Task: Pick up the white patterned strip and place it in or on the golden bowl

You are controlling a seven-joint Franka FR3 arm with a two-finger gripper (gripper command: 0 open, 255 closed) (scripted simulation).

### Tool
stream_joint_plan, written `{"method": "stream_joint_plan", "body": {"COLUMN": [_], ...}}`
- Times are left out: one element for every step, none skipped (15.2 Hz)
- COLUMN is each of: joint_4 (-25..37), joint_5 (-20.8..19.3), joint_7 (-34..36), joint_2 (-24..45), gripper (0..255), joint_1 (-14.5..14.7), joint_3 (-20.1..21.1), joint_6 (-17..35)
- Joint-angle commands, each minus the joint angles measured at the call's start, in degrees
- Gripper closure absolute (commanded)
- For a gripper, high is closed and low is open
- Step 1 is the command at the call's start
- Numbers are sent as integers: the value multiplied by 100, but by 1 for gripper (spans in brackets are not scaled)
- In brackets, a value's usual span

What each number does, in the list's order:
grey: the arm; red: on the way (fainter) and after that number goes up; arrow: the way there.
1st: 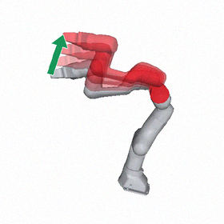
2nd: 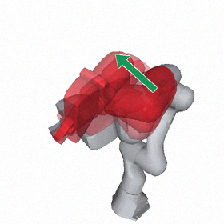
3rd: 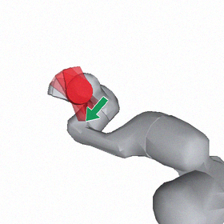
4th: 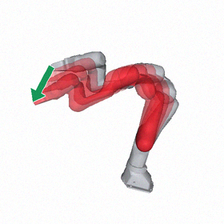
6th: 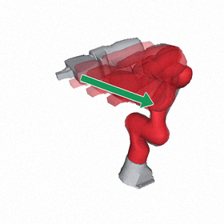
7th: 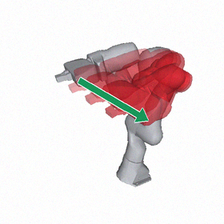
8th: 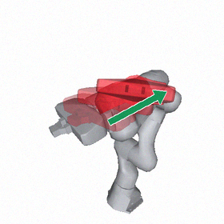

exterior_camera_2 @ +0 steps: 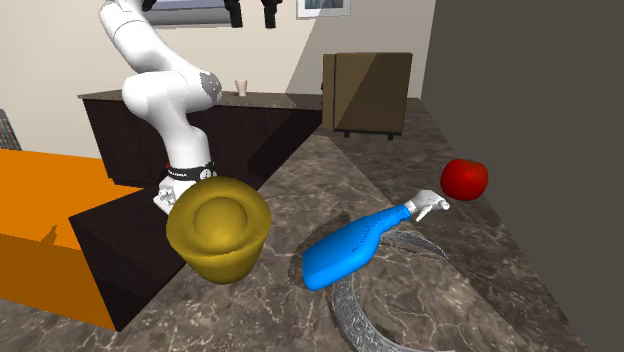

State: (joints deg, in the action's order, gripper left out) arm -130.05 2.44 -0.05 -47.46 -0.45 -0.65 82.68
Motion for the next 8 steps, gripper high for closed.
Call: {"method": "stream_joint_plan", "body": {"joint_4": [0,-46,-84,-115,-138,-154,-163,-164], "joint_5": [0,-39,-78,-117,-155,-193,-231,-270], "joint_7": [0,-2,-3,-1,1,5,10,16], "joint_2": [0,135,276,423,576,733,896,1063], "gripper": [0,0,0,0,0,0,0,0], "joint_1": [0,-22,-44,-66,-88,-112,-136,-159], "joint_3": [0,-5,-10,-16,-23,-29,-36,-43], "joint_6": [0,171,341,509,675,840,1002,1162]}}
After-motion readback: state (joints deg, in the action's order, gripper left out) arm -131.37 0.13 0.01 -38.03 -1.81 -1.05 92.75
